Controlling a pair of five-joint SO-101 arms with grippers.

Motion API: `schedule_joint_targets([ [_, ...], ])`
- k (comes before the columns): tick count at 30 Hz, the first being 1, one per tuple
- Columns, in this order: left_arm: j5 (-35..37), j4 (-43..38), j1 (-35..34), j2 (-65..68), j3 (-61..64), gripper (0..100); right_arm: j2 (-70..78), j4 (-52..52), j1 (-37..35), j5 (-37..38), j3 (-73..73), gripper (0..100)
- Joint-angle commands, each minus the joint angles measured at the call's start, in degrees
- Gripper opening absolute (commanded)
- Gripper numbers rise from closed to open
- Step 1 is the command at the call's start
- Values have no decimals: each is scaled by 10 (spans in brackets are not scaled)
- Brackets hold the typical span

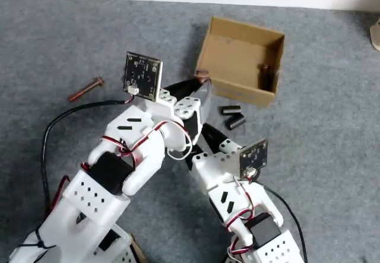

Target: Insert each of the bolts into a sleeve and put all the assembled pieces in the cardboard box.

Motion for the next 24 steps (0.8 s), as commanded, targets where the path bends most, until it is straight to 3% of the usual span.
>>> schedule_joint_targets([
  [1,-3,-18,-15,-19,-5,5,-7,0,-5,5,70,4],
  [17,-3,-44,-40,-19,50,5,-7,0,-5,5,70,4],
  [24,-3,0,-34,-19,48,8,-7,0,37,4,68,4],
])
